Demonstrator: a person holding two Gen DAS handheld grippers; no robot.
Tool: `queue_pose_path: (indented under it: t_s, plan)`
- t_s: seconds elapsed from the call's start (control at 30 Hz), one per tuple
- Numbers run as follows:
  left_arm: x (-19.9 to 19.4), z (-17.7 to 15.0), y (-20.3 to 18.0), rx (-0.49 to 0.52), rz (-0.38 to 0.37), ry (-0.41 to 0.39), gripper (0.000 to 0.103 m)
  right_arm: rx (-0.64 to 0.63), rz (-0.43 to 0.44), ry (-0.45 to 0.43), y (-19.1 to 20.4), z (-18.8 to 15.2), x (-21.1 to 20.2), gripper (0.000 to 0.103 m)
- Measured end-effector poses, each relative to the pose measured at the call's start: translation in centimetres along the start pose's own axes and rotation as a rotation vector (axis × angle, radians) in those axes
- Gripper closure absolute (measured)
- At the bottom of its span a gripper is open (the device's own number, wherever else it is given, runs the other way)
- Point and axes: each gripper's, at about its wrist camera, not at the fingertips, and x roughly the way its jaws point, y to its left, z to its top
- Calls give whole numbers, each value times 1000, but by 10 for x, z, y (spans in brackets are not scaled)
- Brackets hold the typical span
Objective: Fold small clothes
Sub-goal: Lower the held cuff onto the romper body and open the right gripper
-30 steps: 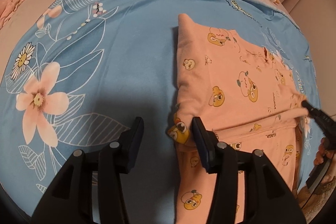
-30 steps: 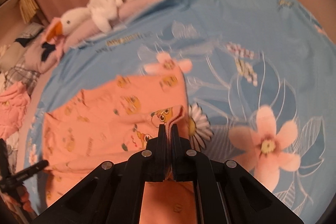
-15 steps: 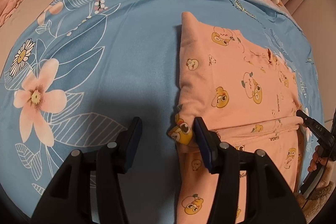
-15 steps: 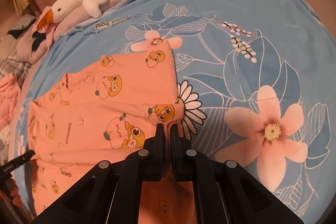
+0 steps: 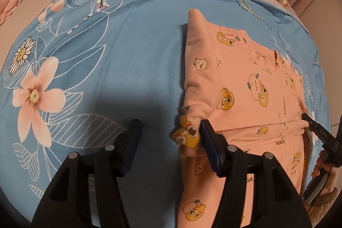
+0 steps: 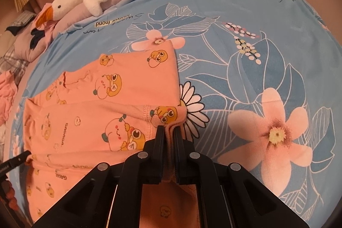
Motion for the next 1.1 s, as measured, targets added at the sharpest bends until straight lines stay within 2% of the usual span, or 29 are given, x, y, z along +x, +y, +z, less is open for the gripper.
queue_pose_path:
  t_s: [0.43, 0.83, 1.03, 1.1]
  plan:
    - [2, 0, 0, 1, -2, -5, 42, -14, -16, -1, 2, 0, 1, 98]
    - [3, -1, -3, 15, 24, -12, 41, -27, -29, -9, 4, 0, 1, 98]
    - [-1, -3, -8, 20, 61, -21, 41, -17, -30, -14, 4, -1, 0, 98]
    - [-6, -4, -9, 15, 58, -28, 43, -11, -28, -17, 4, 0, -1, 98]
